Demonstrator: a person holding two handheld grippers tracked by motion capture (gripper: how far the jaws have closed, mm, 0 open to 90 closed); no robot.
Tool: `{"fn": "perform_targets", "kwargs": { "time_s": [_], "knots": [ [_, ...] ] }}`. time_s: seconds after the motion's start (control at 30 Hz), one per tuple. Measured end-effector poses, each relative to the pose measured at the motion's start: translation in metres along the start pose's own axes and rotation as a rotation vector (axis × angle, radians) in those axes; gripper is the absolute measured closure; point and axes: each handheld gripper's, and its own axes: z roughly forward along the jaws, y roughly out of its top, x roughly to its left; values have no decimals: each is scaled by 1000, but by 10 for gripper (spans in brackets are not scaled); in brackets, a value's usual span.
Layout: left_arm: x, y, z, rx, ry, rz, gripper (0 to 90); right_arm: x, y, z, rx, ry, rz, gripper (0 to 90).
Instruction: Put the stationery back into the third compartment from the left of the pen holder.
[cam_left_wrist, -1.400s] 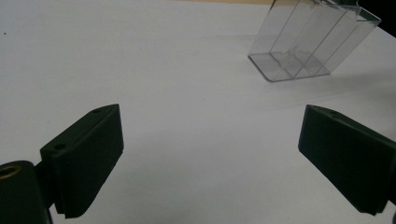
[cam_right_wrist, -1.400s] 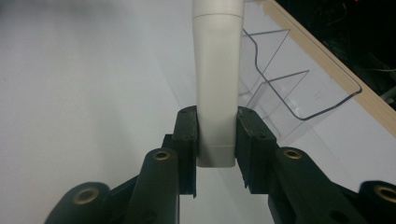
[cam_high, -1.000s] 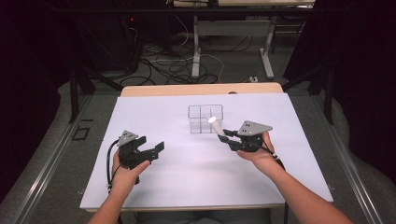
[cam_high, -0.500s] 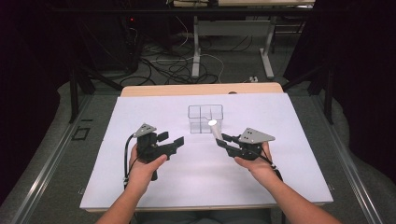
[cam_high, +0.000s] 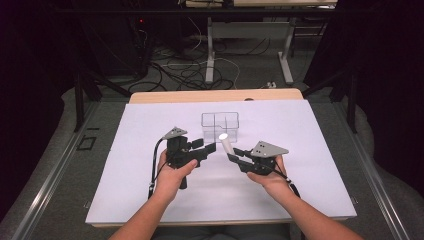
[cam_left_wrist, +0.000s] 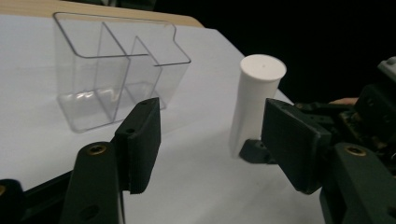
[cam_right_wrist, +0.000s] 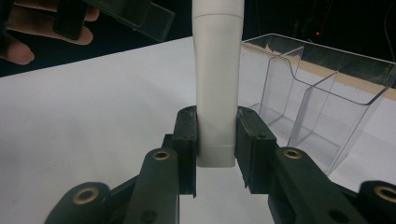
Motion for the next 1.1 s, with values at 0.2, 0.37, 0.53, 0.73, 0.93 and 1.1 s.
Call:
{"fn": "perform_targets", "kwargs": {
  "time_s": [0.2, 0.37, 0.53, 0.73, 0.93, 1.1],
  "knots": [
    [-7, 0, 9, 6, -38, -2, 437, 1, -1, 1, -7, 7, 21, 709],
    [-13, -1, 22, 20, -58, 0, 459, 3, -1, 2, -8, 18, 29, 709],
    [-17, 0, 30, 6, -64, 3, 507, 6, 0, 3, -4, 42, 28, 708],
    [-18, 1, 35, 11, -65, -2, 577, 9, 0, 3, -7, 61, 37, 708],
    [-17, 1, 36, 16, -61, -21, 644, 10, 0, 5, -20, 63, 42, 708],
    [-16, 1, 37, 23, -54, -23, 661, 9, -1, 5, -14, 68, 49, 708]
  ]
}}
